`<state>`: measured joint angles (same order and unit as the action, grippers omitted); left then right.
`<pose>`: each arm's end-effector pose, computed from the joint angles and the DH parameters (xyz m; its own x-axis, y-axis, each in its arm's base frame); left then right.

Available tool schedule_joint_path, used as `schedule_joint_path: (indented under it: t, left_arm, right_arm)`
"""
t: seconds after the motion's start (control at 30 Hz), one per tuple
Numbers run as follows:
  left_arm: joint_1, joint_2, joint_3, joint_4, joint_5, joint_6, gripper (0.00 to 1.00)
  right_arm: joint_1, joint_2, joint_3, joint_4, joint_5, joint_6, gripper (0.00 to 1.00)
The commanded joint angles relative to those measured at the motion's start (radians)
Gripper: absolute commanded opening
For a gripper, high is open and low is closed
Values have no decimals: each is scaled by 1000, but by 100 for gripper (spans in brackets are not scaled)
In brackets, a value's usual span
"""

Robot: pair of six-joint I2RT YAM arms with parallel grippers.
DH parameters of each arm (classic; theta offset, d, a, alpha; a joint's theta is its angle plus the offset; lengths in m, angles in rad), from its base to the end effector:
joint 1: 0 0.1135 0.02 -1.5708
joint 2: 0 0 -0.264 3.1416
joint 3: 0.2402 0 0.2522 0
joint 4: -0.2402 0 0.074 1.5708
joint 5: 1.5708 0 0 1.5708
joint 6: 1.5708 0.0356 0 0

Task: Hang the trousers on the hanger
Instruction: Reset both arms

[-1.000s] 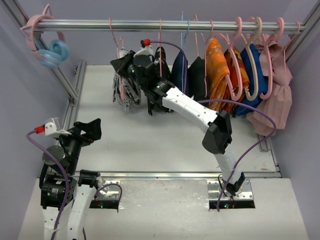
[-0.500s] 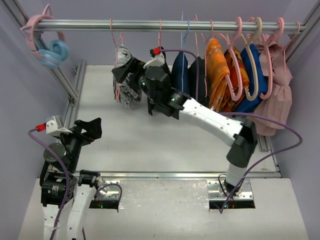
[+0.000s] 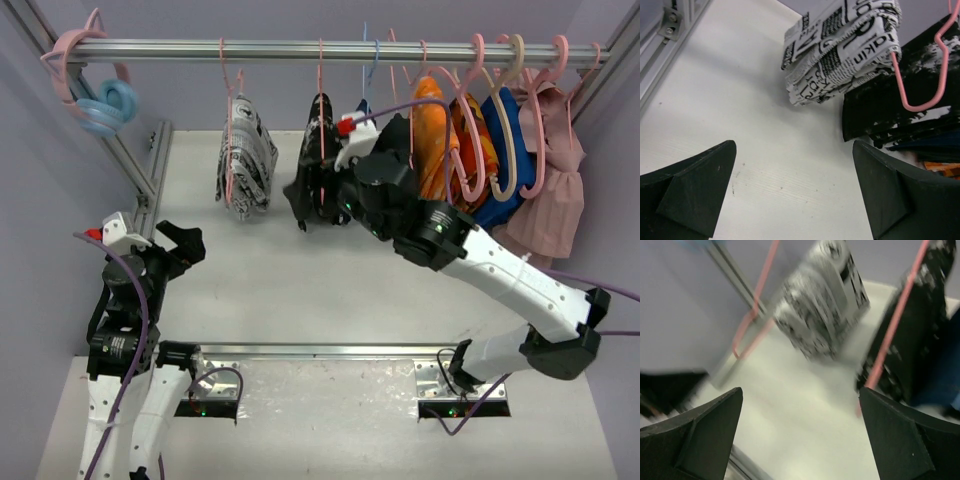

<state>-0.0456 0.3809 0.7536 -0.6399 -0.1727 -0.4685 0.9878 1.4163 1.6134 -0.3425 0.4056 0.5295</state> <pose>0.0866 0.0022 0.3279 -0.1809 -0.4370 -0.8811 -0.2268 0.8902 -0.3950 0.1843 0.2539 0.4657 -0.3477 0.3158 -0.8828 -0.4362 0.7790 0.4504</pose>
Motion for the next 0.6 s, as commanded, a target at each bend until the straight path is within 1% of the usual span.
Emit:
schedule_joint_path:
  t: [0.0, 0.1, 0.13, 0.27, 0.33, 0.47, 0.57]
  left_arm:
    - [0, 21, 51, 34, -108, 10, 100]
    - [0, 53, 84, 23, -145, 54, 100]
    - [-1, 65, 105, 13, -147, 64, 100]
    - [-2, 110, 199, -46, -116, 106, 100]
    - [-3, 125, 220, -50, -107, 109, 100]
    - [-2, 120, 174, -13, -115, 94, 100]
    - [-3, 90, 96, 84, -114, 88, 100]
  right_arm:
    - [23, -213, -162, -264, 124, -219, 99]
    - [23, -376, -242, -414, 213, -187, 99]
    - [23, -404, -253, -501, 270, -160, 99]
    - [23, -526, -351, -688, 416, -47, 99]
    - [22, -630, -410, -725, 452, -13, 99]
    - [22, -804, -583, -724, 496, 10, 99]
    - [22, -901, -697, -699, 538, -5, 99]
